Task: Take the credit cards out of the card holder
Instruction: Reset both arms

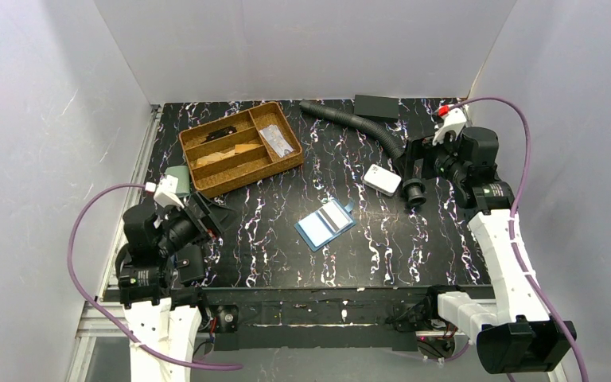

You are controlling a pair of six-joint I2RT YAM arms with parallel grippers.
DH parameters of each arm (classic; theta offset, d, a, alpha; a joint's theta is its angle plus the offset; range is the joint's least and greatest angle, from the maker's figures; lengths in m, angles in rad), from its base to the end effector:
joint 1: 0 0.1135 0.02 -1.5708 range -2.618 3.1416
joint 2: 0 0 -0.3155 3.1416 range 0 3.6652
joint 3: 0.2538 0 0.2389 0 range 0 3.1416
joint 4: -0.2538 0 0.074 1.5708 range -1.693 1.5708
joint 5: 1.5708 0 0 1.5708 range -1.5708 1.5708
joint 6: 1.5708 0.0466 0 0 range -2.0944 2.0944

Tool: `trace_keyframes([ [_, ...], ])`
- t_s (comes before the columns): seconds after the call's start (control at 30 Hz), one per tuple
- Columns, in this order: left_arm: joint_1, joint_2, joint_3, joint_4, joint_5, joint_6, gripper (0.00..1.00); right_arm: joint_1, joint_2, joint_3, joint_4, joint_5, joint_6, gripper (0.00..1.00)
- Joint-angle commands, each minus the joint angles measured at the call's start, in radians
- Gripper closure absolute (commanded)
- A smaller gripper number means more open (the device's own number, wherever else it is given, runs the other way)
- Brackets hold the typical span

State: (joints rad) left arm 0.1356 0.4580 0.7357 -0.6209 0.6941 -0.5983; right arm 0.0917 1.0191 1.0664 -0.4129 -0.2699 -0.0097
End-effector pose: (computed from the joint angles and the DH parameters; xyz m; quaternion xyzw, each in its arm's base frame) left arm 0.0500 -0.0233 0.3371 -0.0929 0.7878 -0.3948 0.4635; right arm 0.1919 0.0301 0.4105 -0.1175 0.8115 0.1338 0.5566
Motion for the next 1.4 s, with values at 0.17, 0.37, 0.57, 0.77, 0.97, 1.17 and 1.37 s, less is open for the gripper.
trace_keyframes([
  [0.17, -0.001, 0.072, 0.222, -0.061, 0.012, -0.061, 0.02, -0.001, -0.03, 0.075, 0.052, -0.028, 0.092, 0.02],
  [0.37, -0.002, 0.082, 0.243, -0.067, 0.003, -0.047, 0.02, -0.001, -0.021, 0.121, 0.03, -0.062, 0.101, 0.02],
  [0.57, -0.002, 0.071, 0.24, -0.079, 0.012, -0.017, 0.02, -0.002, -0.014, 0.159, 0.008, -0.086, 0.097, 0.02],
  [0.77, -0.001, 0.061, 0.244, -0.094, 0.006, 0.016, 0.02, -0.001, -0.018, 0.201, -0.022, -0.098, 0.104, 0.02],
  [0.97, -0.002, 0.056, 0.244, -0.101, 0.009, 0.03, 0.02, -0.001, -0.028, 0.211, -0.035, -0.101, 0.11, 0.02],
  [1.17, -0.001, 0.055, 0.245, -0.109, 0.013, 0.038, 0.02, -0.002, -0.034, 0.22, -0.042, -0.103, 0.113, 0.01],
  [1.37, -0.001, 0.053, 0.24, -0.112, 0.012, 0.043, 0.02, -0.001, -0.036, 0.213, -0.04, -0.102, 0.114, 0.02],
])
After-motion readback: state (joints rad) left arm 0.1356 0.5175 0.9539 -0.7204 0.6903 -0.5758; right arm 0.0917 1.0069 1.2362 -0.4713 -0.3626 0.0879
